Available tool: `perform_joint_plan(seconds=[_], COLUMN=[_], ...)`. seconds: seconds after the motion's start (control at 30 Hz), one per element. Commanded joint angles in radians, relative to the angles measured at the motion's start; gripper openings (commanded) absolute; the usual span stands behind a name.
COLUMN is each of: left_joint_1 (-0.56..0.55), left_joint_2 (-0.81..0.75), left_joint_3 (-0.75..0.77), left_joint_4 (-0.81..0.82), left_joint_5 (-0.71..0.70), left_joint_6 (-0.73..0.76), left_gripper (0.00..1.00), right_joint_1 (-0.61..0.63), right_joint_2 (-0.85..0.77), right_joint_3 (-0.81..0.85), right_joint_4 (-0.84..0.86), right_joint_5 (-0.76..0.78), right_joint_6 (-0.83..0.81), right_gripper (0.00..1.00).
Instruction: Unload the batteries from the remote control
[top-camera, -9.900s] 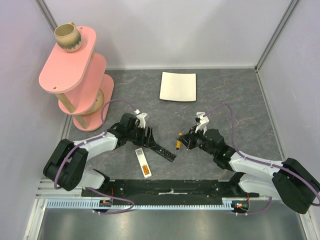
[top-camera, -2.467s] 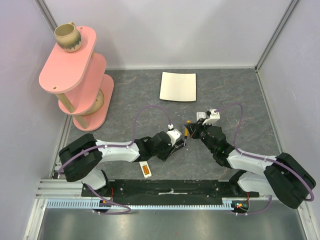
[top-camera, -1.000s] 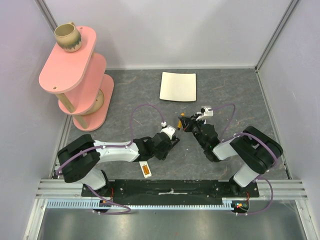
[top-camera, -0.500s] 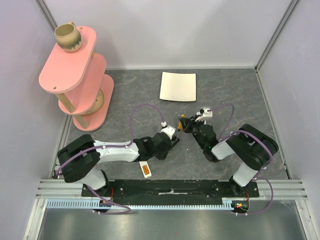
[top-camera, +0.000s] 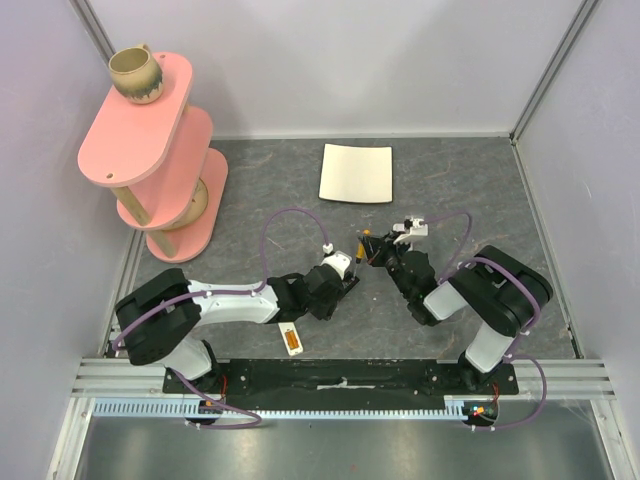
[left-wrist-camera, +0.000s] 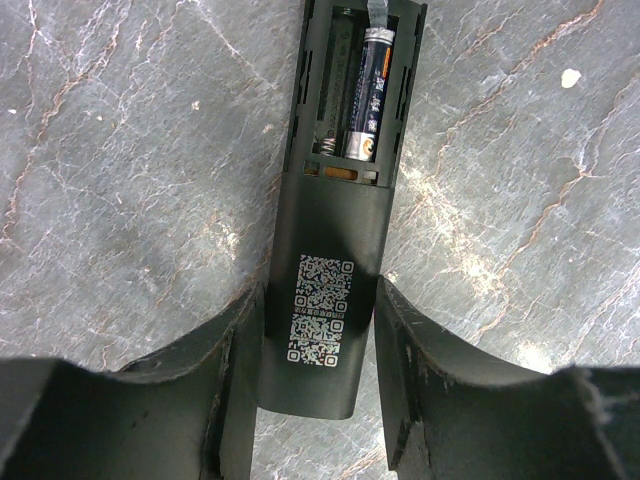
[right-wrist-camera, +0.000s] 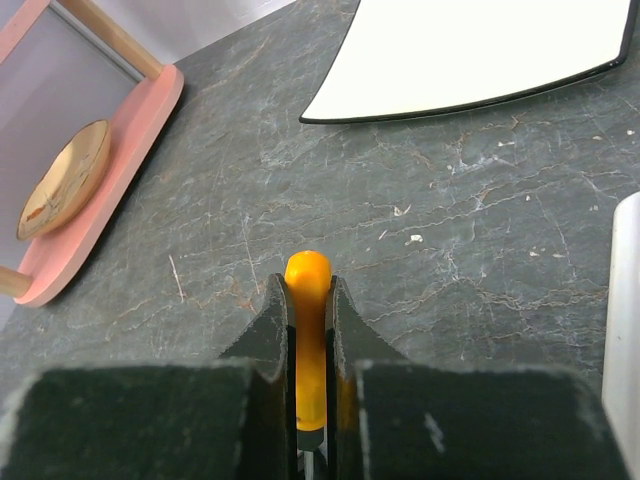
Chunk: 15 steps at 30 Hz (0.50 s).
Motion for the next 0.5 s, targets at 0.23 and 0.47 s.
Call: perform_joint_plan(seconds=[0.23,0.47], left_joint_1=[0.002,0.002], left_joint_2=[0.066,0.08], left_joint_3=[-0.015,-0.013], left_joint_4=[-0.037,-0.027], left_joint_5=[0.031,0.038], left_joint_6=[-0.051,-0.052], left_gripper=[0.02,0.02], right_joint_1=[0.004,0.004], right_joint_2=[-0.037,-0.105], right_joint_3=[-0.042,-0.056], right_joint_4=[0.078,0.06], right_joint_5=[-0.137,-0.177], right_joint_6=[0.176,0.215], right_gripper=[0.0,0.0])
